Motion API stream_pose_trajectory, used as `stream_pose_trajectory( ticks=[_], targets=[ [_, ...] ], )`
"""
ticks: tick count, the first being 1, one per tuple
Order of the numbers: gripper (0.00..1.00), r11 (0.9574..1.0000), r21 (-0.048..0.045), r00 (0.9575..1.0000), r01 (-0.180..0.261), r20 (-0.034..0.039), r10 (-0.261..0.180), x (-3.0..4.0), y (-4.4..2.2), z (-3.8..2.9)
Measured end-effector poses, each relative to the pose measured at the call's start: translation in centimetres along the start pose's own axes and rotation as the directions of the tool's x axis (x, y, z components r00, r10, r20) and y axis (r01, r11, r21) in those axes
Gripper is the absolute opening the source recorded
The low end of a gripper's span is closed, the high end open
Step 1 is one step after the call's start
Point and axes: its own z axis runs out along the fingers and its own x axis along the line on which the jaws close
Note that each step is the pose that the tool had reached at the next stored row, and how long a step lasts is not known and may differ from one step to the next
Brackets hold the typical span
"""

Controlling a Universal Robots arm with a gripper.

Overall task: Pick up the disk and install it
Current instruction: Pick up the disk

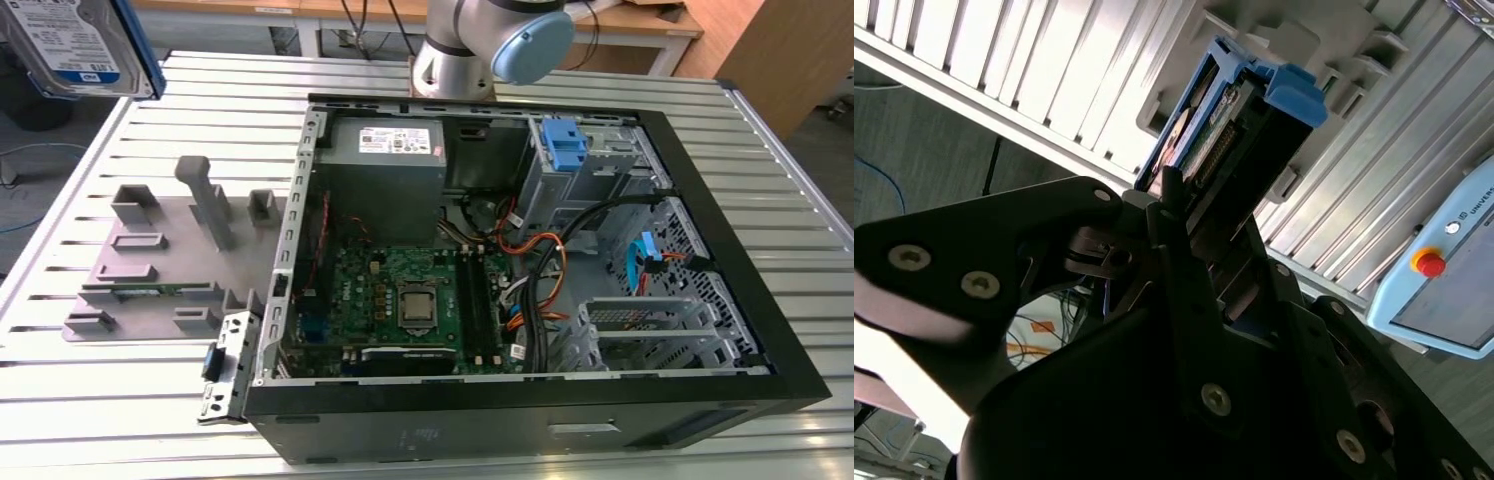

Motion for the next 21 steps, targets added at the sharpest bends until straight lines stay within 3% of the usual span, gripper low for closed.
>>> stream_pose_trajectory(
  ticks=[21],
  targets=[
    [0.35, 1.0, 0.0, 1.0, 0.0, 0.0001, 0.0, 0.0, -1.52, -0.02]
  ],
)
